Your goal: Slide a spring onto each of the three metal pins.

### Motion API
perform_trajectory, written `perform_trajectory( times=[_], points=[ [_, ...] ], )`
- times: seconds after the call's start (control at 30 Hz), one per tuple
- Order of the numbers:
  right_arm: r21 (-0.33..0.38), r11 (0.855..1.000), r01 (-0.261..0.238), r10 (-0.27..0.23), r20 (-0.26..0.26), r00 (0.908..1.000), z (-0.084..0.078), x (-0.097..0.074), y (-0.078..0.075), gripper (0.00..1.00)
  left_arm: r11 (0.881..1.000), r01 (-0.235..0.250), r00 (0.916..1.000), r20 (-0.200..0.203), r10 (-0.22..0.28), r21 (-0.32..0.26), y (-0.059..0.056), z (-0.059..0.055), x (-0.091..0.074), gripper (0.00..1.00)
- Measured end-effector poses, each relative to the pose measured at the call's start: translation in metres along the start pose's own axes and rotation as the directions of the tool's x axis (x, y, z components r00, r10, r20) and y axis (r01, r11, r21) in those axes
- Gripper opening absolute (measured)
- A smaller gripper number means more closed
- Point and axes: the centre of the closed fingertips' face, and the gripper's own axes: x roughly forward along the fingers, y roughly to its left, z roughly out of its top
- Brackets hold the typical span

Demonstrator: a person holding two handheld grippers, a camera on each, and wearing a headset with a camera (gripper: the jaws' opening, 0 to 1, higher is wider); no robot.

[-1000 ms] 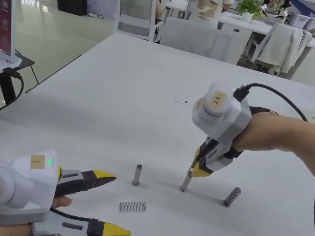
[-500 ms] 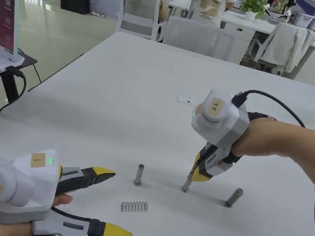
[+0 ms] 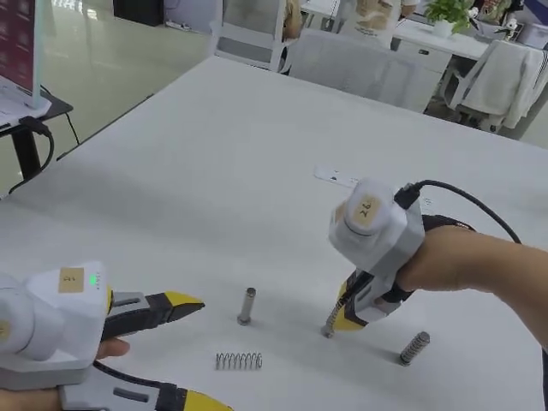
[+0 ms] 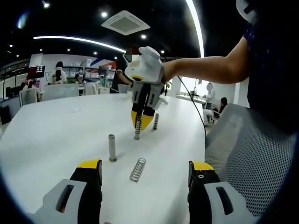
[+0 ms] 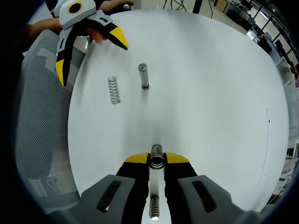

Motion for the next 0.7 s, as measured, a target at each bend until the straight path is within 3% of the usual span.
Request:
perform_trajectory(
  times=[0.7],
  points=[
    [0.014,1.000,-0.010,0.010,-0.012,0.9999,-0.006,0.018,0.003,0.10,1.000,-0.011,0.9999,-0.010,0.011,-0.003,-0.001,-0.005,-0.001,0.70]
  ],
)
